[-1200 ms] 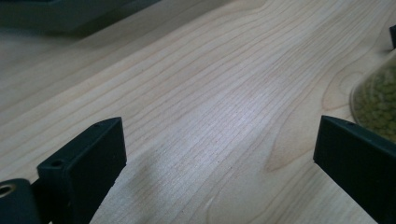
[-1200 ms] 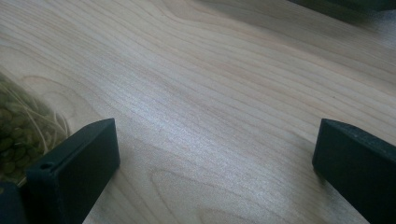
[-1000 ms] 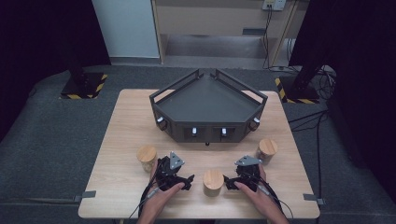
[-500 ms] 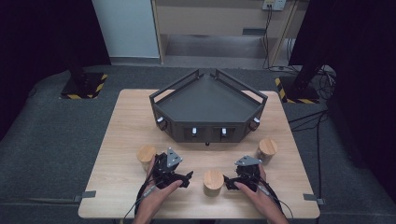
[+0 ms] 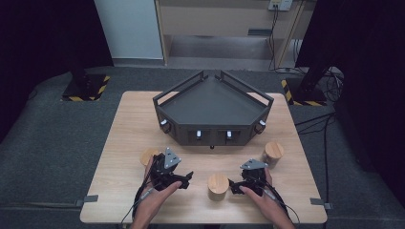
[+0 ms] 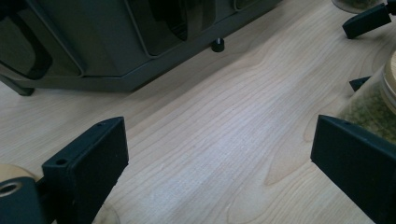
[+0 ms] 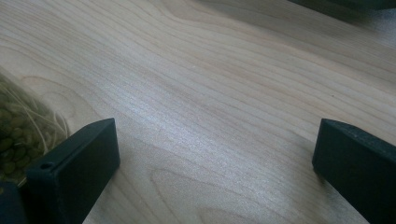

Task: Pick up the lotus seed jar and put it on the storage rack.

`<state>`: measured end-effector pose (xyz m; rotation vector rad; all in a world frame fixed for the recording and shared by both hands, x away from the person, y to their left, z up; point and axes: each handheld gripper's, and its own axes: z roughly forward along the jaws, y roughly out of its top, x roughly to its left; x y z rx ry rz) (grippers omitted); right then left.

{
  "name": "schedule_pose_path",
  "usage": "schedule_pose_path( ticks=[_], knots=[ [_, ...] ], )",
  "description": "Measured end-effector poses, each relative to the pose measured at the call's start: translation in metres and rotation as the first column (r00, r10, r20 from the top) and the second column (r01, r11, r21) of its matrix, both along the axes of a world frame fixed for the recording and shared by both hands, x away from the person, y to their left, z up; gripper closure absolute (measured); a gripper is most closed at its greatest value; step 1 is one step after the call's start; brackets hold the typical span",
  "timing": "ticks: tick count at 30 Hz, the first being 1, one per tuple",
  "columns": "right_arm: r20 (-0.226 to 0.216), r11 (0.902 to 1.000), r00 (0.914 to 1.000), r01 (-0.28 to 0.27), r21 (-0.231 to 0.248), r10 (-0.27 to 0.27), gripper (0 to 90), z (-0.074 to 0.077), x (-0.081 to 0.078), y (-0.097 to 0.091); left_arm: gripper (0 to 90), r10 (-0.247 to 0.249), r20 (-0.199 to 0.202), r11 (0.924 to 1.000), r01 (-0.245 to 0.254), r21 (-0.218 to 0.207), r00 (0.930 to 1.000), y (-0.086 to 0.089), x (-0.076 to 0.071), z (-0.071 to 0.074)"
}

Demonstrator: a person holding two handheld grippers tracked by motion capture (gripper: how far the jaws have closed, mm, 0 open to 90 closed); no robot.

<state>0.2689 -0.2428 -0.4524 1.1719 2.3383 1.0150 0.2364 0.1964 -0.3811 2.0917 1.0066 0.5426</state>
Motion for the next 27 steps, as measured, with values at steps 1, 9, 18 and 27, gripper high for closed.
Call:
schedule_pose_path(
  ticks=[1,9,18,27],
  knots=[
    [0.0,1.0,1.0,0.001,0.0,-0.001,0.7,0.0,0.0,0.0,2.8,0.001,0.002,1.0,-0.001,0.001,1.0,0.001,0.0,0.0],
    [0.0,1.0,1.0,0.002,0.001,-0.002,0.7,0.0,0.0,0.0,2.8,0.02,0.019,0.9998,-0.019,-0.01,0.9996,0.013,-0.001,0.007],
    [0.0,1.0,1.0,0.004,0.001,-0.004,0.7,0.0,-0.001,0.0,2.7,0.032,0.036,0.9994,-0.032,-0.012,0.9988,0.022,-0.001,0.015],
    [0.0,1.0,1.0,0.006,0.0,-0.006,0.7,0.0,-0.001,0.001,2.5,0.036,0.05,0.9993,-0.036,-0.007,0.9981,0.031,0.001,0.018]
  ],
)
